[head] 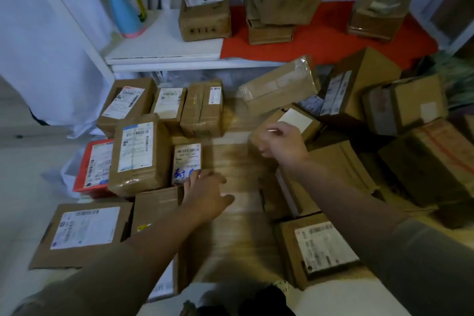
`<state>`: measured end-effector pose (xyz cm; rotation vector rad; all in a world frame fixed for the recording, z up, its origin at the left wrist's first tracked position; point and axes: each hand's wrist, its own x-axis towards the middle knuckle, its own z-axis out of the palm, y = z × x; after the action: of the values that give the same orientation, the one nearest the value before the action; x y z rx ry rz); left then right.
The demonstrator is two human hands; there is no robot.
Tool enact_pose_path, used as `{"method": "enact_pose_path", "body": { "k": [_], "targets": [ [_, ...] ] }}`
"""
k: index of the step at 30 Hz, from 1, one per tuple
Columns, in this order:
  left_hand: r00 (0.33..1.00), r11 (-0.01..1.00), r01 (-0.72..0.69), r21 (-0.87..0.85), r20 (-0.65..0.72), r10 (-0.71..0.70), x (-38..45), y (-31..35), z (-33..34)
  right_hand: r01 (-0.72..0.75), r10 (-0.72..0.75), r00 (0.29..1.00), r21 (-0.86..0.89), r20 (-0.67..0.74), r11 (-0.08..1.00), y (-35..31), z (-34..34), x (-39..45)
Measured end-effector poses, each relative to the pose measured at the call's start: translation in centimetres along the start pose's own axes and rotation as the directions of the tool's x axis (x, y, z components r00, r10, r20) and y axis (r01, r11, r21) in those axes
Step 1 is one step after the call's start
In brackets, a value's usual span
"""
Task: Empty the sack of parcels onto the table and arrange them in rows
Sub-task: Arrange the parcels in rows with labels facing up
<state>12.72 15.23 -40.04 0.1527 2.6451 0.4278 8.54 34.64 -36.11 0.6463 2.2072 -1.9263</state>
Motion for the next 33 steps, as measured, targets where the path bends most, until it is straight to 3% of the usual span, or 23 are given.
{"method": "enact_pose_path", "body": {
  "k": [3, 6, 11, 15, 20, 26, 33],
  "targets": [
    [0.989, 0.898, 0.128, -0.420, -0.010, -0.145, 3.0, 3.3, -0.4, 0.001, -0.001, 0.985, 0.001, -0.173, 1.000, -1.4, -3.3, 3.5],
    [0.968, 0.792, 0.182, -0.582, -0.035, -0.248, 5.2, 5.9, -1.1, 0.018, -0.016, 0.959, 0.002, -0.284, 1.000, -2.3, -5.1, 6.4],
    [0.936, 0.573, 0.253, -0.779, 0.047, -0.349, 10.0, 9.3, -4.3, -0.128, 0.116, 0.925, -0.011, -0.362, 0.992, -4.7, -6.9, 10.2],
    [0.918, 0.473, 0.274, -0.837, 0.081, -0.389, 14.7, 10.2, -6.4, -0.234, 0.249, 0.883, 0.087, -0.398, 0.968, -7.0, -7.5, 13.5],
    [0.905, 0.344, 0.295, -0.892, 0.145, -0.400, 19.7, 10.6, -8.1, -0.362, 0.392, 0.854, 0.151, -0.342, 0.920, -9.0, -7.7, 17.0],
    [0.906, 0.282, 0.322, -0.904, 0.208, -0.368, 23.7, 10.8, -9.1, -0.458, 0.510, 0.811, 0.230, -0.287, 0.858, -8.8, -6.8, 19.3],
    [0.913, 0.227, 0.274, -0.935, 0.178, -0.368, 25.1, 9.7, -8.5, -0.463, 0.504, 0.835, 0.214, -0.221, 0.860, -8.1, -7.8, 18.3]
  ]
}}
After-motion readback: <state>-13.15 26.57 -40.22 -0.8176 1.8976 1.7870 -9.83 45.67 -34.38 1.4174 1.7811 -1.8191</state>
